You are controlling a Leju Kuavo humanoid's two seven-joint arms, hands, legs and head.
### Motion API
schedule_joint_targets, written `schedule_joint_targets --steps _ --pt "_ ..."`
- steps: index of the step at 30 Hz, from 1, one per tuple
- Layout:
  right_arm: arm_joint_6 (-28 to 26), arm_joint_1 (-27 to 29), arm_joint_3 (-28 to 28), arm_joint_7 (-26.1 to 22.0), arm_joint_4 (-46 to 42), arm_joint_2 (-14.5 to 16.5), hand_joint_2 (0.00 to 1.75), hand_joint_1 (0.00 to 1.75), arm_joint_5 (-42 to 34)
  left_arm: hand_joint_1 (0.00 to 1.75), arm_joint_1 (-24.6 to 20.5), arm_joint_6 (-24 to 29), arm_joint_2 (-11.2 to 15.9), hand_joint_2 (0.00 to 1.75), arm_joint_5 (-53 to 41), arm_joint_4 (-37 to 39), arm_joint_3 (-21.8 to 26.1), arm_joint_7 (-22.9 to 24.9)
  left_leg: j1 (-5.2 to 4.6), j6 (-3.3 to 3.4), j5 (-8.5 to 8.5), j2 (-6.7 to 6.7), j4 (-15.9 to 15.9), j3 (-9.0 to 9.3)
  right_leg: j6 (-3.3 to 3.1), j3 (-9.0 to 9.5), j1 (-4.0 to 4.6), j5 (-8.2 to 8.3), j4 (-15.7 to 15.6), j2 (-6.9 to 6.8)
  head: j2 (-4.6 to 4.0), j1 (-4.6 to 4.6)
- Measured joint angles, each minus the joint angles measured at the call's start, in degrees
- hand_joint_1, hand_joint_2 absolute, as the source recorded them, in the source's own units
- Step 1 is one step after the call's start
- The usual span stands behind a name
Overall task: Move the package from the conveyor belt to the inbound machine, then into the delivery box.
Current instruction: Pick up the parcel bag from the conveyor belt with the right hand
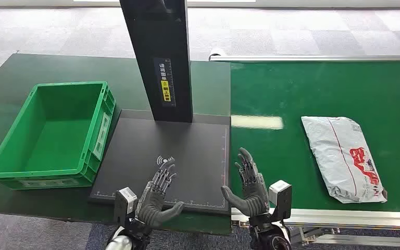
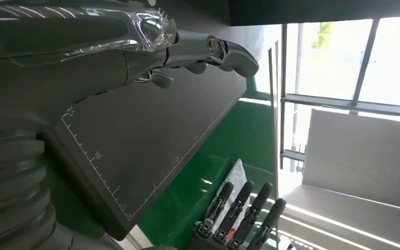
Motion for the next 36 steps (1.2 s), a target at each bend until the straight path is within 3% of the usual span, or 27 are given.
schedule_joint_targets --steps 36 --pt "-1.3 -0.2 0.3 0.8 1.1 -0.3 1.75 0.0 -0.3 0.0 1.1 -1.1 0.1 1.75 2.2 -1.7 -0.3 0.2 0.0 0.0 0.0 0.0 0.0 0.0 0.0 -0.01 0.0 0.0 0.0 0.0 0.0 -0.01"
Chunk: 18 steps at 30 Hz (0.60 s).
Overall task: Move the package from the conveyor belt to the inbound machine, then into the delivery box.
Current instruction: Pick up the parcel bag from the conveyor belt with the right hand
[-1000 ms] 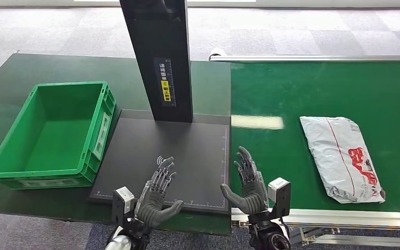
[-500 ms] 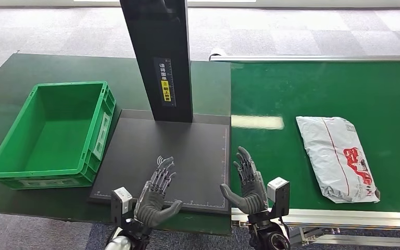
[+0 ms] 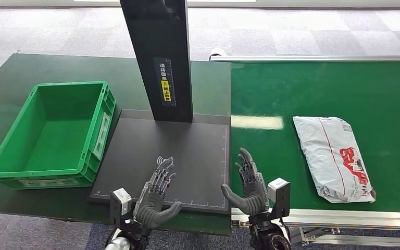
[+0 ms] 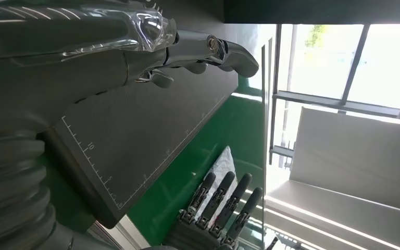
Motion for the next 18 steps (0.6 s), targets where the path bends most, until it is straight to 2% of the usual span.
schedule_joint_targets --steps 4,6,9,11,13,16,18 --pt "-0.7 0.4 -0.1 0.7 -0.1 0.4 1.75 0.0 0.9 0.0 -0.1 -0.2 -0.1 1.75 -0.6 0.0 -0.1 0.2 0.0 0.0 0.0 0.0 0.0 0.0 0.0 0.0 0.0 0.0 0.0 0.0 0.0 0.0" --pt "-3.7 0.6 0.0 1.1 -0.4 0.3 1.75 0.0 4.5 0.0 -0.1 -0.2 -0.2 1.75 -0.9 0.0 -0.1 0.4 0.0 0.0 0.0 0.0 0.0 0.0 0.0 0.0 0.0 0.0 0.0 0.0 0.0 0.0" --pt "-13.8 0.9 1.0 2.8 -1.7 -0.2 1.75 0.0 19.0 0.0 0.1 0.3 -0.1 1.75 -1.0 0.0 0.0 0.5 0.0 0.0 0.0 0.0 0.0 0.0 0.0 0.0 0.0 0.0 0.0 0.0 0.0 0.0" --pt "-18.3 1.0 1.6 4.2 -2.8 -0.6 1.75 0.0 26.6 0.0 0.4 0.6 -0.1 1.75 -0.9 0.0 0.0 0.5 0.0 0.0 0.0 0.01 0.0 0.0 0.0 0.0 0.0 0.0 0.0 0.0 0.0 -0.01" --pt "-23.7 1.1 2.2 8.1 -3.6 -1.1 1.75 0.0 34.8 0.0 0.8 0.8 -0.1 1.75 -1.0 -0.3 0.1 0.5 0.0 0.0 0.0 -0.01 0.0 0.0 0.0 0.0 0.0 0.0 0.0 0.0 0.0 -0.01" --pt "-32.3 1.5 2.3 15.5 -5.2 -2.2 1.75 0.0 57.1 0.0 1.4 0.8 -0.1 1.75 -1.4 -0.9 0.2 0.5 0.0 0.0 0.0 0.02 0.0 0.0 0.0 -0.01 0.0 0.0 0.0 0.0 0.0 0.0" --pt "-33.6 1.9 1.5 17.1 -6.1 -3.0 1.75 0.0 66.7 0.0 1.5 0.8 -0.1 1.75 -1.6 -1.2 0.3 0.7 0.0 0.0 -0.01 0.02 0.0 0.0 0.0 0.0 0.0 0.0 0.0 0.0 0.0 0.0"
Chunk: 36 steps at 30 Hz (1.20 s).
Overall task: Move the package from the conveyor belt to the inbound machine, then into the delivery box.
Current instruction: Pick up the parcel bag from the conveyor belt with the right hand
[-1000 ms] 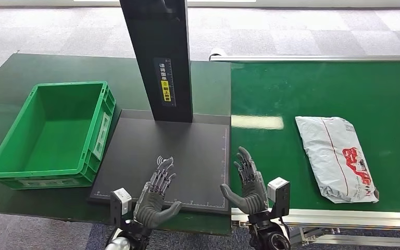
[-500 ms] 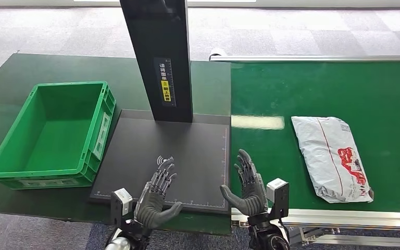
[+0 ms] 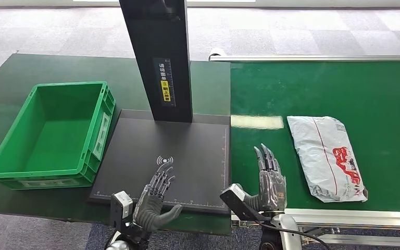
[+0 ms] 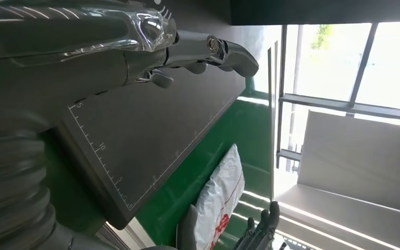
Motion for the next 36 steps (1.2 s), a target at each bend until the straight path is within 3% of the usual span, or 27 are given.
schedule_joint_targets --steps 7,14,21,28,36 --pt "-1.8 1.4 -3.4 1.4 -1.1 -1.3 1.75 0.0 2.3 0.0 0.0 -0.6 0.0 1.75 -0.3 -0.3 0.2 0.3 0.0 0.0 0.0 -0.04 0.0 0.01 0.0 0.01 0.0 0.0 0.0 -0.02 0.0 0.0" --pt "-5.1 2.3 -11.1 2.6 0.6 -2.0 1.75 0.0 9.8 0.0 0.2 -0.9 0.0 1.75 -0.5 -0.7 0.6 0.6 0.0 0.0 -0.01 -0.04 0.0 -0.02 0.0 0.01 0.0 0.0 0.0 -0.02 0.0 0.01" --pt "-5.1 1.7 -18.1 -0.2 4.3 -2.0 1.75 0.0 7.3 0.0 0.4 -0.9 0.0 1.75 -0.5 -1.0 0.8 1.1 0.0 0.01 -0.01 -0.04 0.0 -0.03 0.0 0.01 0.0 0.0 0.0 -0.02 0.0 0.0" --pt "-6.8 -0.2 -24.1 0.2 11.0 -1.9 1.75 0.0 13.7 0.0 0.6 -0.7 0.0 1.75 -1.9 -1.1 0.8 1.5 0.0 0.01 -0.01 -0.05 0.0 -0.03 0.0 0.0 0.0 0.0 0.0 -0.02 0.0 0.0" --pt "-7.8 -1.3 -28.4 -1.7 14.8 -1.4 1.75 0.0 14.2 0.0 1.4 -0.6 0.0 1.75 -2.0 -1.6 0.8 1.7 0.0 0.0 -0.01 -0.04 0.0 -0.04 0.0 0.0 0.0 0.0 0.0 -0.02 0.0 -0.01"
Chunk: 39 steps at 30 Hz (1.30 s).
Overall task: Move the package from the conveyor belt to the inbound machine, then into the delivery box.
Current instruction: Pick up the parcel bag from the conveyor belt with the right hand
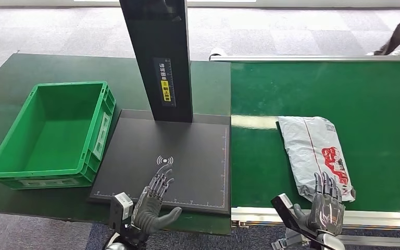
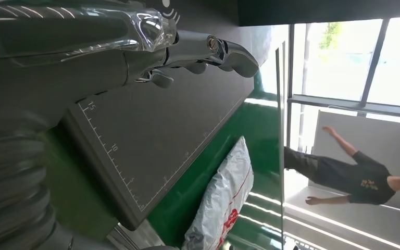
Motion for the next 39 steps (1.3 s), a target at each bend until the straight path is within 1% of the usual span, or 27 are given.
schedule_joint_targets --steps 4,9,14,19,27,39 --pt "-0.7 -0.6 -0.9 -1.6 1.7 0.3 1.75 0.0 -0.6 0.0 0.4 0.0 0.0 1.75 -0.1 -0.1 0.0 0.2 0.0 0.0 0.0 0.0 0.0 0.0 0.0 0.0 0.0 0.0 0.0 0.0 0.0 0.01" --pt "-3.6 -2.2 -1.4 -4.3 5.4 0.7 1.75 0.0 -1.7 0.0 0.5 0.0 0.0 1.75 -0.2 -0.1 0.0 0.4 0.0 0.0 0.0 0.01 0.0 0.01 0.0 0.01 0.0 0.0 0.0 0.0 0.0 0.01" --pt "-6.1 -4.4 -1.2 -4.4 9.2 1.2 1.75 0.0 -0.7 0.0 0.6 0.0 0.0 1.75 -0.2 -0.1 0.0 0.8 0.0 0.0 0.01 0.0 0.0 0.01 0.0 0.01 0.0 0.0 0.0 0.0 0.0 0.01" --pt "-8.7 -5.7 0.1 -4.9 11.3 1.4 1.75 0.0 0.1 0.0 0.8 0.0 0.0 1.75 -0.1 -0.4 0.0 1.0 0.0 0.0 0.0 0.0 0.0 0.0 0.0 0.0 0.0 0.0 0.0 0.0 0.0 0.01" --pt "-8.8 -6.7 1.7 -6.3 12.9 2.1 1.75 0.0 -2.0 0.0 0.8 0.0 0.0 1.75 0.1 -0.5 0.0 1.2 0.0 0.0 0.01 0.0 0.0 0.0 0.0 0.0 0.0 0.0 0.0 0.0 0.0 0.0" --pt "-9.0 -7.3 2.6 -6.0 14.7 2.2 1.75 0.0 -1.8 0.0 0.8 0.0 0.0 1.75 0.1 -0.5 0.0 1.2 0.0 0.0 0.01 0.01 0.0 0.0 0.0 0.0 0.0 0.0 0.0 0.0 0.0 0.01"
